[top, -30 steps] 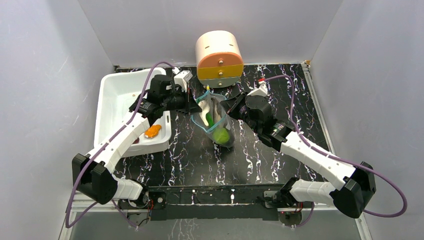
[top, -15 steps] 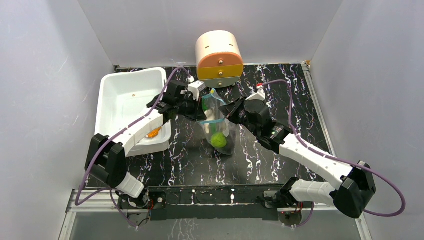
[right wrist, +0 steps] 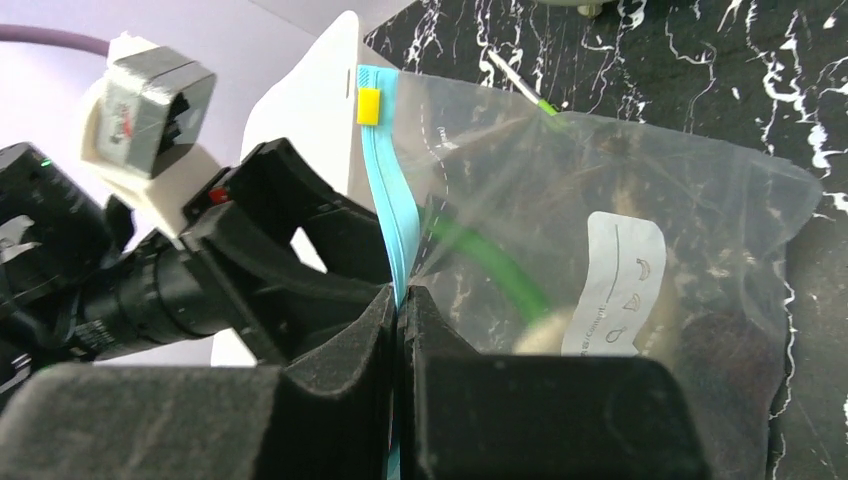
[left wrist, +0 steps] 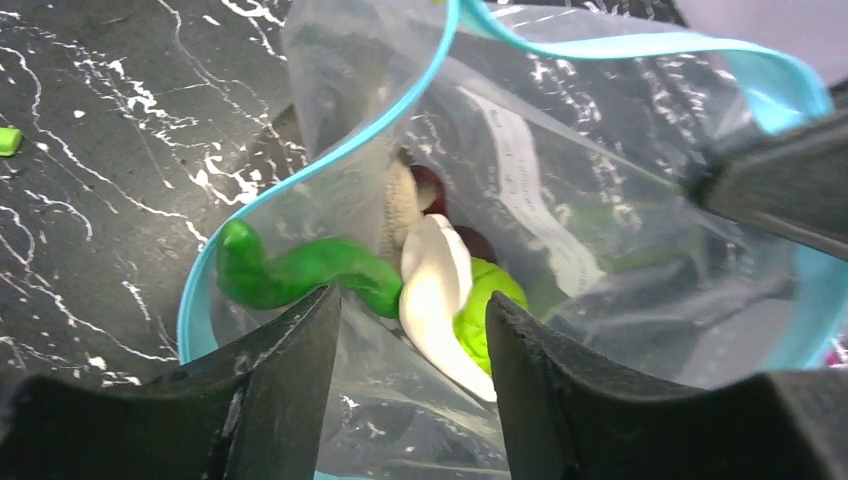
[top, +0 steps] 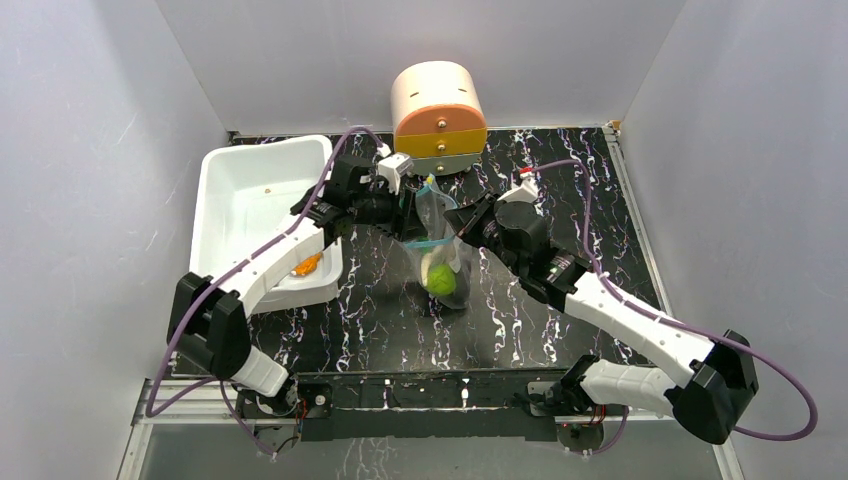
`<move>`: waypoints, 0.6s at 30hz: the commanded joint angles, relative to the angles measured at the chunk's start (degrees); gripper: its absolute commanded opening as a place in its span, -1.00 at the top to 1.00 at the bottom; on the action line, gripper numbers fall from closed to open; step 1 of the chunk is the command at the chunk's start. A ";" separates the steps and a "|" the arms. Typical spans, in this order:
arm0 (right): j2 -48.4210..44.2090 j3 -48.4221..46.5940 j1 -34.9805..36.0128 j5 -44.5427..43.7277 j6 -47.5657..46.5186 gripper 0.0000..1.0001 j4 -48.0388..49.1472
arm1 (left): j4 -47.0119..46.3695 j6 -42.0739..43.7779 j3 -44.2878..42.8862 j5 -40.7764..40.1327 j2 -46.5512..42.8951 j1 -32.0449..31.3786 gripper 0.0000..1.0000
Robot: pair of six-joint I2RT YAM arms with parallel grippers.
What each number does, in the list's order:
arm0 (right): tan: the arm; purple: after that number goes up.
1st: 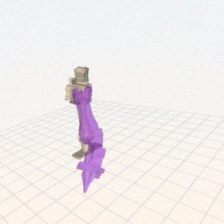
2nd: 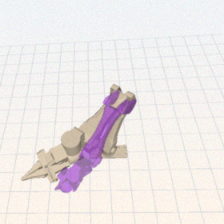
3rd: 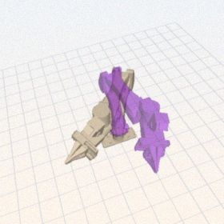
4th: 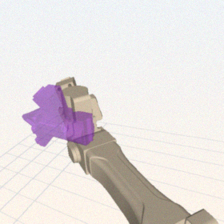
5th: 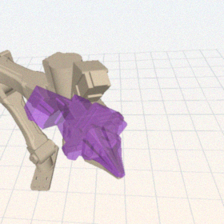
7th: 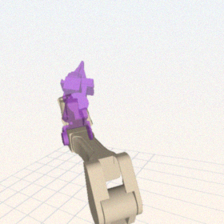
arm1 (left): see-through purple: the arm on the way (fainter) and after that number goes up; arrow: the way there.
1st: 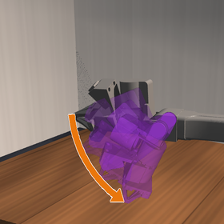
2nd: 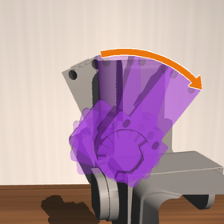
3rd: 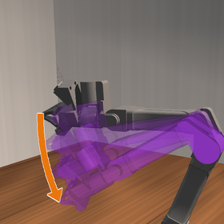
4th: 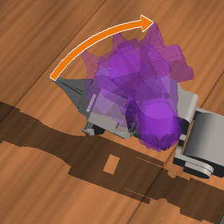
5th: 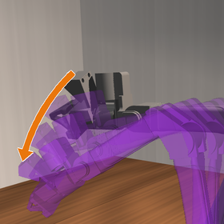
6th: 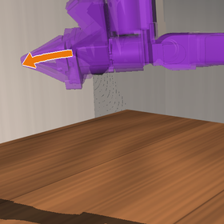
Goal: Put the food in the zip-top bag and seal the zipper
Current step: Place the fake vegetable in the zipper food storage bag.
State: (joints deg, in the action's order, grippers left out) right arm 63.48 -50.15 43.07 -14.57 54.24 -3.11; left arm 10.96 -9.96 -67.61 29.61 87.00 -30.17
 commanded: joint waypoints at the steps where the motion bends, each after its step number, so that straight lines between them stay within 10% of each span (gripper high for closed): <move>1: -2.80 -1.56 0.06 -3.19 -2.75 1.00 2.06 | 0.68 -3.21 -2.18 3.97 -6.76 -0.23 -0.14; 12: -4.50 -0.10 0.09 -3.73 -7.03 1.00 0.06 | 12.94 -11.06 -8.87 -11.93 -14.99 -0.22 -0.47; 14: -5.24 0.13 0.01 -4.24 -8.57 1.00 -0.92 | 15.12 -11.53 -9.30 -15.27 -15.99 -0.23 -0.94; 18: -7.16 0.20 0.07 -5.40 -10.79 1.00 -2.79 | 19.91 -12.54 -8.87 -23.23 -18.06 -0.19 -0.97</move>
State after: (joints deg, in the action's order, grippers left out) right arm 59.53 -49.84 43.07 -17.50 47.09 -6.68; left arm 23.73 -20.60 -75.44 15.42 71.24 -30.17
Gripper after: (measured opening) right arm 0.009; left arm 0.982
